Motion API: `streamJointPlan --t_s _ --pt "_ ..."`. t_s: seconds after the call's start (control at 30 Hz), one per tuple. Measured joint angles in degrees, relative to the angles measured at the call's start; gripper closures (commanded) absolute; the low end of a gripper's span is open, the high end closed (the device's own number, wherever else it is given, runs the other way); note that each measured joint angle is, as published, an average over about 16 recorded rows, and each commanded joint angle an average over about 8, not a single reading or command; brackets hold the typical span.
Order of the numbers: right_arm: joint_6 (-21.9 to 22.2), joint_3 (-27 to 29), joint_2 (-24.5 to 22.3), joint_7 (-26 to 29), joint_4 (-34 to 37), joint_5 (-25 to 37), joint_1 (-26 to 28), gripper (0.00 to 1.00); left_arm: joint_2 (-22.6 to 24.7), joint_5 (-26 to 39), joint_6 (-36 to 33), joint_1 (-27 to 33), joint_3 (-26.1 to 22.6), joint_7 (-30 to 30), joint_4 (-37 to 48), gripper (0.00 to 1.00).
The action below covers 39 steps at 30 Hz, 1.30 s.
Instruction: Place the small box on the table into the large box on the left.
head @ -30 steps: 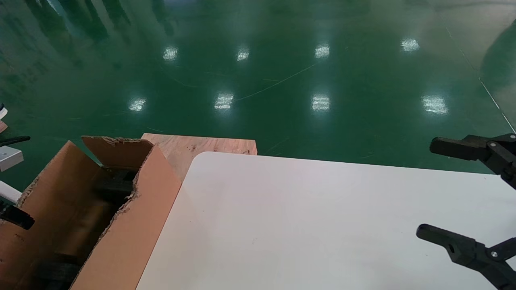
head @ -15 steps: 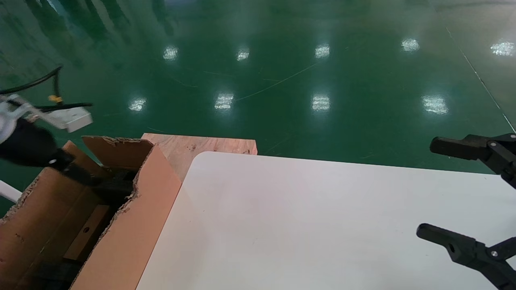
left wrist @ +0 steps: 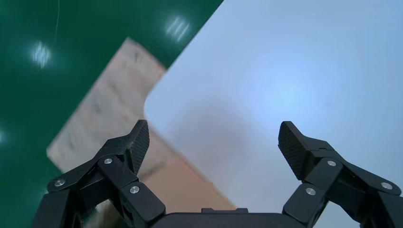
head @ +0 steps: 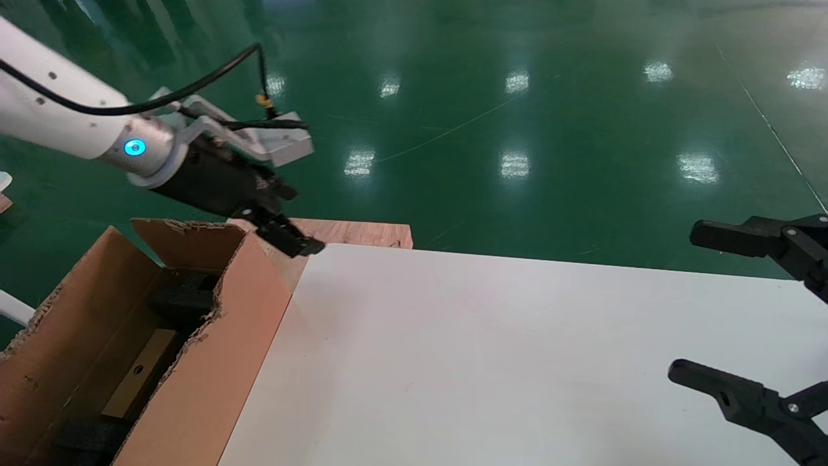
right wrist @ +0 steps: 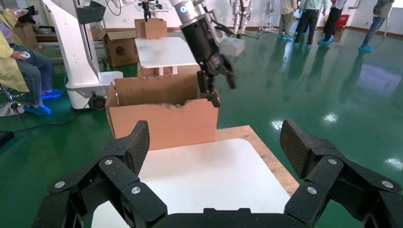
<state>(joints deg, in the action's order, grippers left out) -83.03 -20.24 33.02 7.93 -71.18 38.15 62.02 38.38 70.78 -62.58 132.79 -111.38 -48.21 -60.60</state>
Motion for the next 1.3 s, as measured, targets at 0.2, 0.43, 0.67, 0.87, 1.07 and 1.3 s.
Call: streamJointPlan --t_s 0.2,0.43,0.67,0.87,1.07,1.3 --pt "0.01 0.00 0.00 0.00 0.01 0.00 -0.01 0.00 1.26 -1.64 0.88 -1.07 2.19 1.30 -1.49 0.00" --pt "0.01 0.00 -0.01 0.00 0.01 -0.01 -0.01 0.00 1.27 -3.59 -0.21 -5.21 7.92 3.53 -2.48 0.00" --pt "0.01 0.00 -0.01 0.00 0.01 -0.01 -0.01 0.00 0.78 -6.46 -2.73 -12.59 17.73 7.33 -3.69 0.00" --pt "0.01 0.00 -0.01 0.00 0.01 -0.01 -0.01 0.00 0.28 -9.19 -5.22 -19.73 27.18 11.00 -4.82 0.00" --pt "0.01 0.00 -0.01 -0.01 0.01 -0.01 -0.01 0.00 -0.22 -11.92 -7.69 -26.85 36.60 14.65 -5.95 0.00" --pt "0.01 0.00 -0.01 -0.01 0.01 -0.01 -0.01 0.00 -0.81 -15.08 -10.55 -35.09 47.52 18.89 -7.25 0.00"
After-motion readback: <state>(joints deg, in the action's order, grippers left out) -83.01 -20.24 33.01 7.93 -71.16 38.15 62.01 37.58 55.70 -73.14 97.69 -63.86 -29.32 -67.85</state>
